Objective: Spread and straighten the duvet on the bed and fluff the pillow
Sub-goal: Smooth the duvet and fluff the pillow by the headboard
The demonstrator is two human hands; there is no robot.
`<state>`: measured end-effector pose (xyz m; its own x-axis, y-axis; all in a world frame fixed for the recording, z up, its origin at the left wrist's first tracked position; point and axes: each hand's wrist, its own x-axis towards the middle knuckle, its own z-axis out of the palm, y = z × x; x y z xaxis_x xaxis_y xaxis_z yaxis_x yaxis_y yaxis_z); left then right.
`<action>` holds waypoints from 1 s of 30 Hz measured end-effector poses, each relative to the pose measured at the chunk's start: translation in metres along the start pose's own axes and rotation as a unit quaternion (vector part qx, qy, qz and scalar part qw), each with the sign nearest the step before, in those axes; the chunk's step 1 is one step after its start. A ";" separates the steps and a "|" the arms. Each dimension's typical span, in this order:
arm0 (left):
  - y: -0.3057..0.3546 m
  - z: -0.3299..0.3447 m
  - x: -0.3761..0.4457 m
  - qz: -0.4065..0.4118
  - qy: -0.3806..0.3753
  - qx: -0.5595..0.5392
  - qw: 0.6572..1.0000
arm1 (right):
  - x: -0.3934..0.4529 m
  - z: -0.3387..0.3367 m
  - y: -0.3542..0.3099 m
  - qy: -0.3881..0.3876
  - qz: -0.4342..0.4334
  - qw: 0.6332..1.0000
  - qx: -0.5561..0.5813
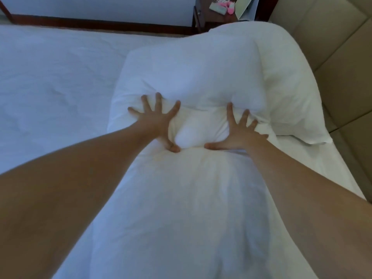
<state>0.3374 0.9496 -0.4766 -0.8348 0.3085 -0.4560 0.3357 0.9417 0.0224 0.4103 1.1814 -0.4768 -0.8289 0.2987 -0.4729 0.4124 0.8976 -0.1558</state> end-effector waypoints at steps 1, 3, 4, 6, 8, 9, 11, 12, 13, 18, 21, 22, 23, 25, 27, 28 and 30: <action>0.001 0.003 0.011 -0.001 -0.012 0.008 1.000 | 0.011 0.005 0.003 -0.006 0.004 1.000 0.000; 0.004 0.008 0.031 -0.008 -0.036 0.024 0.999 | 0.032 0.013 0.003 -0.022 0.011 1.000 -0.007; 0.005 0.010 0.041 -0.011 -0.045 0.032 0.998 | 0.042 0.015 0.002 -0.034 0.015 0.999 -0.012; 0.008 0.014 0.057 -0.015 -0.060 0.046 0.997 | 0.060 0.018 0.002 -0.054 0.022 0.998 -0.016; 0.010 0.019 0.071 -0.016 -0.068 0.052 0.996 | 0.075 0.022 0.003 -0.061 0.022 0.998 -0.011; 0.012 0.022 0.077 -0.015 -0.069 0.053 0.996 | 0.082 0.026 0.004 -0.059 0.020 0.998 -0.008; 0.015 0.028 0.089 -0.015 -0.071 0.058 0.996 | 0.094 0.036 0.006 -0.042 0.018 0.999 -0.002; 0.016 0.030 0.095 -0.016 -0.072 0.060 0.995 | 0.100 0.040 0.007 -0.033 0.021 0.999 -0.002; 0.018 0.031 0.100 -0.018 -0.073 0.062 0.995 | 0.106 0.043 0.007 -0.030 0.024 0.999 -0.005; 0.023 0.038 0.124 -0.019 -0.061 0.072 0.995 | 0.130 0.046 0.006 -0.039 0.048 0.998 -0.026; 0.024 0.044 0.129 -0.011 -0.039 0.076 0.996 | 0.135 0.058 0.005 0.012 0.055 0.998 -0.034; 0.025 0.046 0.130 -0.012 -0.033 0.080 0.996 | 0.135 0.062 0.005 0.030 0.055 0.997 -0.034; 0.025 0.047 0.130 -0.015 -0.029 0.083 0.996 | 0.135 0.064 0.005 0.045 0.053 0.997 -0.033; 0.028 0.047 0.128 -0.026 -0.026 0.084 0.996 | 0.133 0.068 0.006 0.070 0.052 0.996 -0.021; 0.030 0.046 0.121 -0.034 -0.020 0.088 0.995 | 0.127 0.073 0.006 0.094 0.050 0.994 -0.001; 0.031 0.046 0.116 -0.035 -0.014 0.092 0.995 | 0.122 0.075 0.007 0.111 0.049 0.993 0.008; 0.031 0.048 0.102 -0.034 0.008 0.094 0.995 | 0.110 0.079 0.007 0.139 0.045 0.989 0.020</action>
<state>0.2836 1.0035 -0.5651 -0.8646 0.2481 -0.4369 0.3524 0.9193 -0.1755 0.3519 1.1945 -0.5986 -0.8573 0.4600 -0.2312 0.4998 0.8513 -0.1595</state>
